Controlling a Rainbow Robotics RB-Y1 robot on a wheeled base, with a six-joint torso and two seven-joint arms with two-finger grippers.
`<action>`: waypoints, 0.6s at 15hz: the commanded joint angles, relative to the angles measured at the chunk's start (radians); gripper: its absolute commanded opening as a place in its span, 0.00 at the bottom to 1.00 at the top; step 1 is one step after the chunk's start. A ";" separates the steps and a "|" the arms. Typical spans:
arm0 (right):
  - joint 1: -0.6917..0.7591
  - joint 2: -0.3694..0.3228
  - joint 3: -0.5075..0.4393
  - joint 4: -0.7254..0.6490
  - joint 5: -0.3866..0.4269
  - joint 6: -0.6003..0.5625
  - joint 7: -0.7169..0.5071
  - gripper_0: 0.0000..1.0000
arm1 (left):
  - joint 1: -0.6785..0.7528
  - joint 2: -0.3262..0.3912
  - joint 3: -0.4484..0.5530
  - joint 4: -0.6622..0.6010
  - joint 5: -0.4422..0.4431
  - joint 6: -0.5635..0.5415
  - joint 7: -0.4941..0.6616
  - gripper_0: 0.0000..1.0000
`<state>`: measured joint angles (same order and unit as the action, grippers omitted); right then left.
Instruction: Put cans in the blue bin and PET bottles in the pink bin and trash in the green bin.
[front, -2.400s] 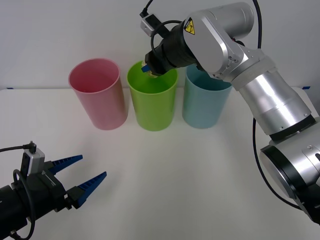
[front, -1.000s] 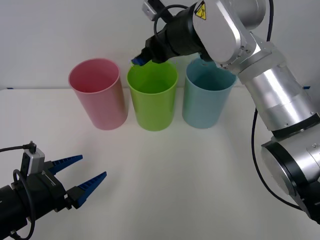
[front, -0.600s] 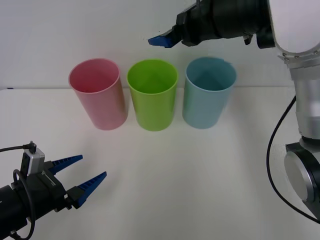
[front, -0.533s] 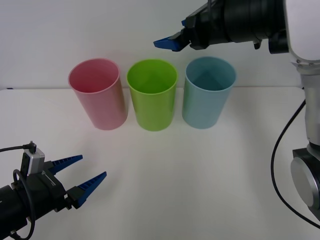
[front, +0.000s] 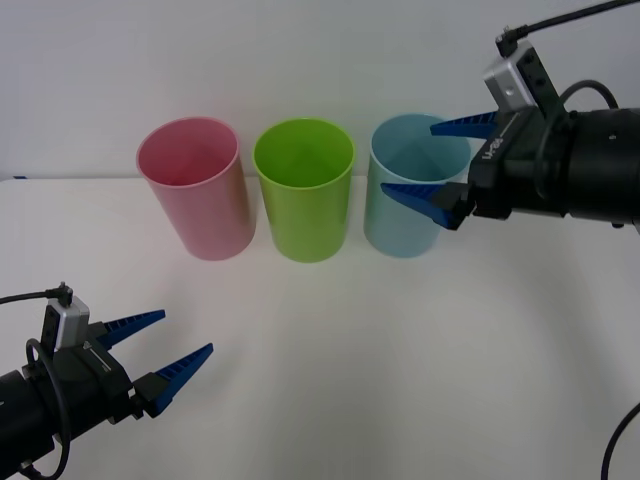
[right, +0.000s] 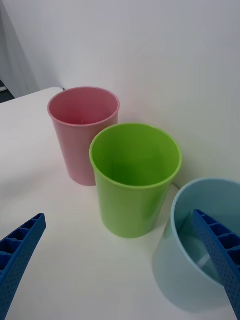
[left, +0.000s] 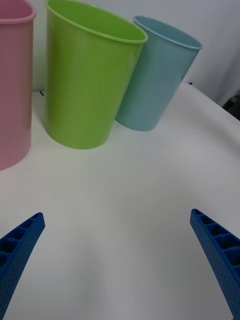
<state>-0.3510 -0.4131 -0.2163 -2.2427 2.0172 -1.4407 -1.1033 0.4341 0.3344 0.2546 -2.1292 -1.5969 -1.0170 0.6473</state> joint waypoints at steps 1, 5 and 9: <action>0.153 -0.018 0.000 -0.069 -0.034 0.046 0.039 1.00 | 0.000 0.000 0.000 0.000 0.000 0.000 0.000 1.00; 0.383 -0.026 0.000 -0.071 -0.087 0.135 0.230 1.00 | 0.000 0.000 0.000 0.000 0.000 0.000 0.000 1.00; 0.523 -0.026 0.000 -0.051 -0.120 0.212 0.378 1.00 | 0.000 0.000 0.000 0.000 0.000 0.000 0.000 1.00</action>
<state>0.1544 -0.4387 -0.2163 -2.3043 1.9120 -1.2392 -0.7503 0.4341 0.3344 0.2546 -2.1292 -1.5969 -1.0170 0.6473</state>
